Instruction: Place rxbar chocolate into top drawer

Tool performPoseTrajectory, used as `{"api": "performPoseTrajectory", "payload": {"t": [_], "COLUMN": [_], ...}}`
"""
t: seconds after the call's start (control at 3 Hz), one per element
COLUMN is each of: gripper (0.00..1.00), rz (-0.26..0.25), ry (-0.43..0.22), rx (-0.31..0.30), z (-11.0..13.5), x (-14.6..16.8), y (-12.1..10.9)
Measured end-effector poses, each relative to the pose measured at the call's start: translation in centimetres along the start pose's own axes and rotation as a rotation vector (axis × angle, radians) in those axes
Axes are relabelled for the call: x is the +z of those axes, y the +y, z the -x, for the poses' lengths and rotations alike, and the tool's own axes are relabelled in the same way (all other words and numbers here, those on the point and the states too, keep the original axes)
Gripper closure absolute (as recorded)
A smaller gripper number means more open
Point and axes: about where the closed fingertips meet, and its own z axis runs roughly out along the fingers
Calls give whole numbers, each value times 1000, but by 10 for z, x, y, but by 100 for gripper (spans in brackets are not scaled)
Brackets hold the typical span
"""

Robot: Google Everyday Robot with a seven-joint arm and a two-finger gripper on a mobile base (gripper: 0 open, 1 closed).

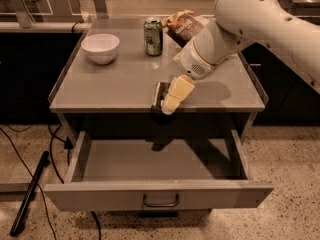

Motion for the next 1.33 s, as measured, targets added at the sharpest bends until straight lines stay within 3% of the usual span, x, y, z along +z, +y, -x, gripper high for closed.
{"api": "performPoseTrajectory", "payload": {"t": [1.0, 1.33], "gripper": [0, 0], "rz": [-50, -40], "ry": [47, 57], "rx": [-51, -46], "z": [-7, -11], "x": [43, 48], "y": [5, 4]}}
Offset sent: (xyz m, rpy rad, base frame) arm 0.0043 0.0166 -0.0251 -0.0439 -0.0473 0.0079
